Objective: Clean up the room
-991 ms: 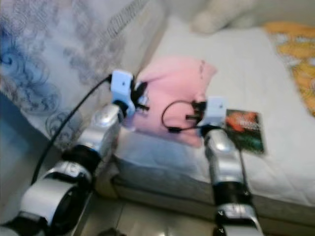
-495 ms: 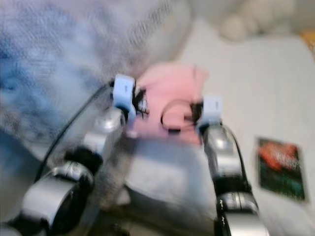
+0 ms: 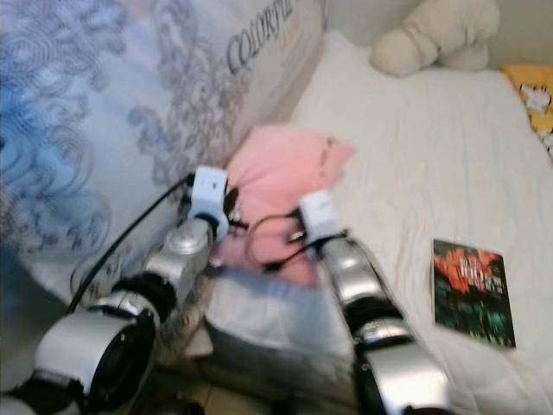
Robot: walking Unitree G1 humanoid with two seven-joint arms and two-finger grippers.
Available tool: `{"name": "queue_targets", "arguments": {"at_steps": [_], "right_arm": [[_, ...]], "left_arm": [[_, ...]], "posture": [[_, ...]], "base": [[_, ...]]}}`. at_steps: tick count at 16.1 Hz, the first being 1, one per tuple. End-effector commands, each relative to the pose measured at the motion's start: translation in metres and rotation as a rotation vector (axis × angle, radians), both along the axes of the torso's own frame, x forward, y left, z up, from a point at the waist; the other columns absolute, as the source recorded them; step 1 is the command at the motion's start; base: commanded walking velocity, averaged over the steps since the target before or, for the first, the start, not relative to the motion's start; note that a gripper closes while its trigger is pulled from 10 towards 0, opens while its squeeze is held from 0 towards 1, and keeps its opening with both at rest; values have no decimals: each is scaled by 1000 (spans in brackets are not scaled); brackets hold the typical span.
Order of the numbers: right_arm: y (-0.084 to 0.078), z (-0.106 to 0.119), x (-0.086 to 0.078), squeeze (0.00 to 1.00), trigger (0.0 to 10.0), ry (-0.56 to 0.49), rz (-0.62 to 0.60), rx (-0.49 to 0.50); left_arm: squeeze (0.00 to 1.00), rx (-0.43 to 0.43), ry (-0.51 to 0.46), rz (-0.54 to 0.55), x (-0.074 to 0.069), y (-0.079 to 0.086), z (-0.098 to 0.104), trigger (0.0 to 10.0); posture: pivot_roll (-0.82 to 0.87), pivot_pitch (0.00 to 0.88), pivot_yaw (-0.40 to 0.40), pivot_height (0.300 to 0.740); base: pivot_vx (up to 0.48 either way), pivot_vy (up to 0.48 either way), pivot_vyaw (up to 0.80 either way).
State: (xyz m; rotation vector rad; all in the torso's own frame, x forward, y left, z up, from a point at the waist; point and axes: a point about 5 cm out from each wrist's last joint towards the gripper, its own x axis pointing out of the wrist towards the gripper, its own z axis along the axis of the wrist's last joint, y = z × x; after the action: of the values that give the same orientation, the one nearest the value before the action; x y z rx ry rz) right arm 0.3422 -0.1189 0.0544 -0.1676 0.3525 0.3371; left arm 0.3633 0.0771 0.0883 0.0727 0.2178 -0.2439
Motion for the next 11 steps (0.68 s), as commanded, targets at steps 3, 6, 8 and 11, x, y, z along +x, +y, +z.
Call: {"name": "queue_targets", "arguments": {"at_steps": [3, 6, 8, 11], "right_arm": [[1, -7, -2, 0, 10000, 38, -35, 32], [-10, -7, -1, 1000, 10000, 25, -86, 14], [-18, -3, 2, 1000, 10000, 3, -99, -9], [-29, 7, 8, 1000, 10000, -55, -114, -47]], "left_arm": [[0, 47, -11, 20, 2, 8, 1, 10000], [1000, -9, -47, -1, 11, 1, 19, 10000], [1000, -144, -7, 28, 12, -3, 20, 10000], [1000, -253, 26, 23, 6, -13, 14, 10000]], "posture": [[-18, 105, -64, 740], [-4, 87, -52, 740], [-2, 70, -45, 740], [1, 57, -40, 740]], "base": [[0, 0, 0], [0, 0, 0], [0, 0, 0], [0, 0, 0]]}}
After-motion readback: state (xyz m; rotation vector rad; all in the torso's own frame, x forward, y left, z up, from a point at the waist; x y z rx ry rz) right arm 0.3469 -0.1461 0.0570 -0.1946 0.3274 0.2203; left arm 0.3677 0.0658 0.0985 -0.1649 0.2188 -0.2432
